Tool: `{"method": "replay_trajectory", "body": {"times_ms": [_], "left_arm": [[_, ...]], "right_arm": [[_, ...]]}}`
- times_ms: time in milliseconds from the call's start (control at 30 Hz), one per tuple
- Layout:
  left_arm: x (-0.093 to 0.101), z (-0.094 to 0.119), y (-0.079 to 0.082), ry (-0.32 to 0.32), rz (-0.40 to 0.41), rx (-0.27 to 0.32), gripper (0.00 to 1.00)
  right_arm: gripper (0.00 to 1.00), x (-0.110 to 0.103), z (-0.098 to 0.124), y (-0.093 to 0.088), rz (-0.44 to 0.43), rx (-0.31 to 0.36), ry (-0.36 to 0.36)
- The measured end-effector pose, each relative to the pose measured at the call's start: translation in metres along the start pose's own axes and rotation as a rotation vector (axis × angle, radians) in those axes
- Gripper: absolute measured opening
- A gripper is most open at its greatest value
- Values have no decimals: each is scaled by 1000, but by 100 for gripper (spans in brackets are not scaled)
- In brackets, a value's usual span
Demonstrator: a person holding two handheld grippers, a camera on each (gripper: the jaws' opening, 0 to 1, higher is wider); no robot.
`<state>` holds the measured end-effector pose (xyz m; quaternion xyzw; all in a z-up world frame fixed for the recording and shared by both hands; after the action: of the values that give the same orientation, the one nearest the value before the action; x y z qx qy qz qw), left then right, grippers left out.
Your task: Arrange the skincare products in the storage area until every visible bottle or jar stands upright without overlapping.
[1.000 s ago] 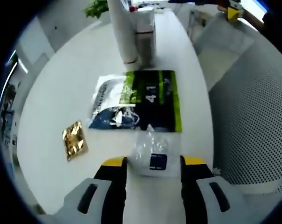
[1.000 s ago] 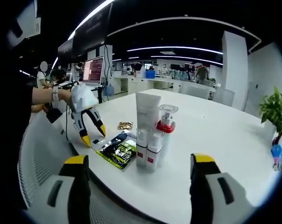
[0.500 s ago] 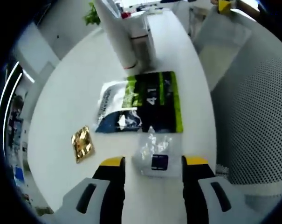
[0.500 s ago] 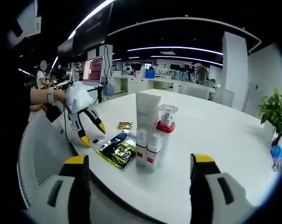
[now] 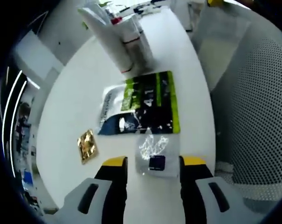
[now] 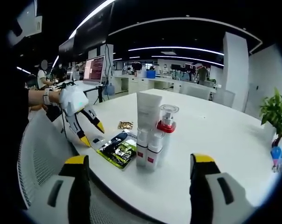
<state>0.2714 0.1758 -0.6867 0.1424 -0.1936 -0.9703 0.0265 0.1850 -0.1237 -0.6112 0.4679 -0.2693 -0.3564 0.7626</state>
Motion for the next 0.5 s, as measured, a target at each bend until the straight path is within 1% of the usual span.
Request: {"method": "replay_trajectory", "body": {"times_ms": [67, 167, 233, 333, 433, 500], "left_arm": [[0, 1, 1, 7, 0, -3, 44], [-2, 2, 2, 24, -8, -9, 53], [-2, 3, 2, 16, 3, -17, 60], [-1, 3, 1, 6, 15, -21, 65], [2, 4, -1, -11, 50, -20, 74], [4, 6, -2, -14, 81, -3, 76]], "right_arm": [[90, 0, 0, 0, 1, 0, -1], [90, 0, 0, 0, 0, 1, -1], [90, 0, 0, 0, 0, 1, -1], [90, 0, 0, 0, -1, 2, -3], [90, 0, 0, 0, -3, 3, -3], [90, 0, 0, 0, -3, 2, -5]]}}
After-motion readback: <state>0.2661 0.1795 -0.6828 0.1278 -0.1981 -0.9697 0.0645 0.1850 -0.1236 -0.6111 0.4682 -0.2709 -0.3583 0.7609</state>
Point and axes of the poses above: the point that each gripper's makers call its tool centre point, and the gripper's own axes: z roughly backward along the fingers, x roughly to its right, y roughly out of its top, the point moved 10 cm from there along z, roughly backward along the fingers, and after that the axes turned 2 degrees about -x, right-handed, at the moved point
